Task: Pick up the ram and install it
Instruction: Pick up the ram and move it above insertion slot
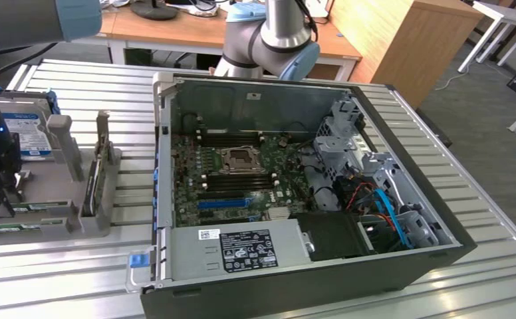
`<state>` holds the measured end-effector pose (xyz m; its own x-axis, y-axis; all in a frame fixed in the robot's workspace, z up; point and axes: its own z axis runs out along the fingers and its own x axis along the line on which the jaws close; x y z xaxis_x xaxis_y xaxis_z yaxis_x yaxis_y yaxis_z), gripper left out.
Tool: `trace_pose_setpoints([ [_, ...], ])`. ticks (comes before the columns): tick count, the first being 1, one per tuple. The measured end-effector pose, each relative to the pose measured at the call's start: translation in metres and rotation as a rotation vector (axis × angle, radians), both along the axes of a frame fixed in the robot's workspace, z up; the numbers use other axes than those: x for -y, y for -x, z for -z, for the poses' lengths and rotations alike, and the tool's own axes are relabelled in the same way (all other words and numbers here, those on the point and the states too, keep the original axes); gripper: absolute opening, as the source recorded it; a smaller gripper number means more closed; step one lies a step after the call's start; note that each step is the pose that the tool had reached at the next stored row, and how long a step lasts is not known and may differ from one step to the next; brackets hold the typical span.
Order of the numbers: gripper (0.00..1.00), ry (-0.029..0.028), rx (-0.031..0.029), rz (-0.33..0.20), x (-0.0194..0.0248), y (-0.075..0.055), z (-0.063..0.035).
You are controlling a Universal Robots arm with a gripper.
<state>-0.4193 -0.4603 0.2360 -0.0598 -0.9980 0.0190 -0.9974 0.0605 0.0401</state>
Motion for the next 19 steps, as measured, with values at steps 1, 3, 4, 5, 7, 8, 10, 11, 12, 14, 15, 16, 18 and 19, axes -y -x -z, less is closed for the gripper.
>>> trace_pose_setpoints([
  [1, 0.31, 0.0000, 0.0000, 0.000, 0.0011, 0.0001, 0.0001],
  [3, 0.31, 0.0001, 0.0000, 0.000, 0.0031, 0.0001, 0.0001],
  [4, 0.31, 0.0000, 0.0000, 0.000, 0.0031, 0.0001, 0.0002],
  [5, 0.31, 0.0000, 0.0000, 0.000, 0.0031, 0.0001, 0.0002],
  [7, 0.31, 0.0000, 0.0000, 0.000, 0.0031, 0.0001, 0.0002],
  [8, 0.31, -0.0001, 0.0001, 0.000, 0.0032, 0.0002, 0.0004],
  [10, 0.31, -0.0001, 0.0002, 0.000, 0.0032, 0.0001, 0.0022],
  [11, 0.31, 0.0000, 0.0001, 0.000, 0.0032, 0.0001, 0.0030],
  [12, 0.31, 0.0000, 0.0001, 0.000, 0.0032, 0.0001, 0.0039],
  [14, 0.31, 0.0000, 0.0002, 0.000, 0.0032, 0.0001, 0.0059],
  [15, 0.31, 0.0000, 0.0002, -0.001, 0.0032, 0.0001, 0.0067],
  [16, 0.31, 0.0000, 0.0001, -0.001, 0.0032, 0.0001, 0.0074],
  [18, 0.31, 0.0001, 0.0001, -0.002, 0.0033, 0.0001, 0.0084],
  [19, 0.31, 0.0002, -0.0001, -0.003, 0.0033, 0.0001, 0.0084],
])
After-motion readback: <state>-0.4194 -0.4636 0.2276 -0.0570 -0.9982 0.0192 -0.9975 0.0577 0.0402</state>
